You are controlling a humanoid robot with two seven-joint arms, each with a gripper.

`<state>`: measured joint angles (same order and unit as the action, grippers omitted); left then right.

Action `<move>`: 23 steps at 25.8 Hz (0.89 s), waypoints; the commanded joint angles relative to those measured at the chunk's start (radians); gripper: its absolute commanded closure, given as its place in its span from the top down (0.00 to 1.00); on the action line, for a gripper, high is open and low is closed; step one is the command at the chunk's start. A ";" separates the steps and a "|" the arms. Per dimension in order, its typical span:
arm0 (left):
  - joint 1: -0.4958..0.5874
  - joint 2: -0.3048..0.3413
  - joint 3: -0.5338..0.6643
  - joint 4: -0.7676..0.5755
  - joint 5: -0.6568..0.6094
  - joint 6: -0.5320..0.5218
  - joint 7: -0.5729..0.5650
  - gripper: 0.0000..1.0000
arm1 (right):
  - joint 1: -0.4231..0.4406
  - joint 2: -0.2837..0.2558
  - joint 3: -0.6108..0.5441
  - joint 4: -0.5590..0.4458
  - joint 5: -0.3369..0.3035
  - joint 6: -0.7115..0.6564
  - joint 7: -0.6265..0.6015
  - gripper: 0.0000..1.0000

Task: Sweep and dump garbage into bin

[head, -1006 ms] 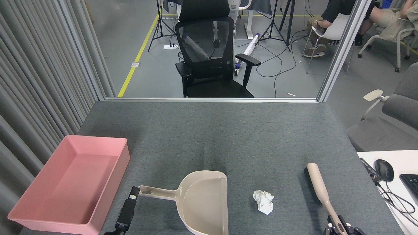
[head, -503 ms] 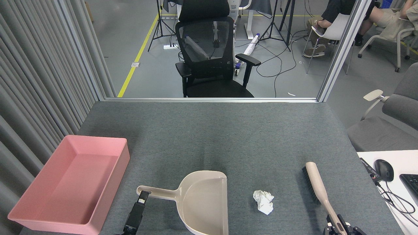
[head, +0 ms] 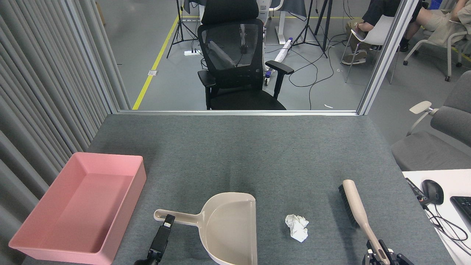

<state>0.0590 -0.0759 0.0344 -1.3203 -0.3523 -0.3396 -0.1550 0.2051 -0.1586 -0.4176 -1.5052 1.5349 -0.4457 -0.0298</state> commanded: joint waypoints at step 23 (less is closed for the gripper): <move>-0.160 0.001 0.001 0.187 -0.020 -0.015 -0.121 0.53 | 0.010 0.008 -0.004 -0.004 -0.038 -0.004 -0.021 0.17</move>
<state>-0.1005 -0.0775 0.0228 -1.1336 -0.3725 -0.3475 -0.2565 0.2147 -0.1537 -0.4222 -1.5087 1.4978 -0.4494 -0.0488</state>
